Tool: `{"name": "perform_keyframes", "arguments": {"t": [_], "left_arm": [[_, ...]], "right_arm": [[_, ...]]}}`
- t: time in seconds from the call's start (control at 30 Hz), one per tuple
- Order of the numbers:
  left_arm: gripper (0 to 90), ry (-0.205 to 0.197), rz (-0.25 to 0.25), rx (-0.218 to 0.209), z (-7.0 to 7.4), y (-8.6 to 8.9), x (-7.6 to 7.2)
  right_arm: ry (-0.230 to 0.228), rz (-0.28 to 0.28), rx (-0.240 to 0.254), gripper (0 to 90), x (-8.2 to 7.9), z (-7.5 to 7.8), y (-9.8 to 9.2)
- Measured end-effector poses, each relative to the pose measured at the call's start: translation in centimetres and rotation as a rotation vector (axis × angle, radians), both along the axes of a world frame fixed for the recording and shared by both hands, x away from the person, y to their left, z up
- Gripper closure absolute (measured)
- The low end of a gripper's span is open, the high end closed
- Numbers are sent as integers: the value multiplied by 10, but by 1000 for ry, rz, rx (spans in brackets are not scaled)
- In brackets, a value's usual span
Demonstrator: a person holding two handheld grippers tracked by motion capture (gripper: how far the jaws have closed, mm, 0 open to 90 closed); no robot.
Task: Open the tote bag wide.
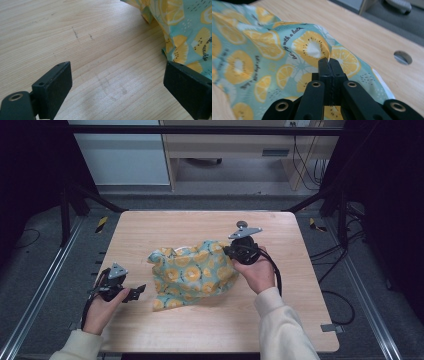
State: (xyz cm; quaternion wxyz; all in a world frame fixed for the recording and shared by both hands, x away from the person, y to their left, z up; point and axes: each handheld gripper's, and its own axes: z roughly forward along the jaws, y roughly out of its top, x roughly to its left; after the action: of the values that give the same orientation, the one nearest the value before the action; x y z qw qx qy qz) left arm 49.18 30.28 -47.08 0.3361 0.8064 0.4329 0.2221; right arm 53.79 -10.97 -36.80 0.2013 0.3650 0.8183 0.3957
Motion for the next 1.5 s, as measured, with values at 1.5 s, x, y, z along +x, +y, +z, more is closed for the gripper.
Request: {"name": "perform_keyframes", "arguments": {"t": [1.5], "left_arm": [[219,10,-212,97,78,-85,50]], "right_arm": [[-48,249,37,900,-114,-18,12]]}}
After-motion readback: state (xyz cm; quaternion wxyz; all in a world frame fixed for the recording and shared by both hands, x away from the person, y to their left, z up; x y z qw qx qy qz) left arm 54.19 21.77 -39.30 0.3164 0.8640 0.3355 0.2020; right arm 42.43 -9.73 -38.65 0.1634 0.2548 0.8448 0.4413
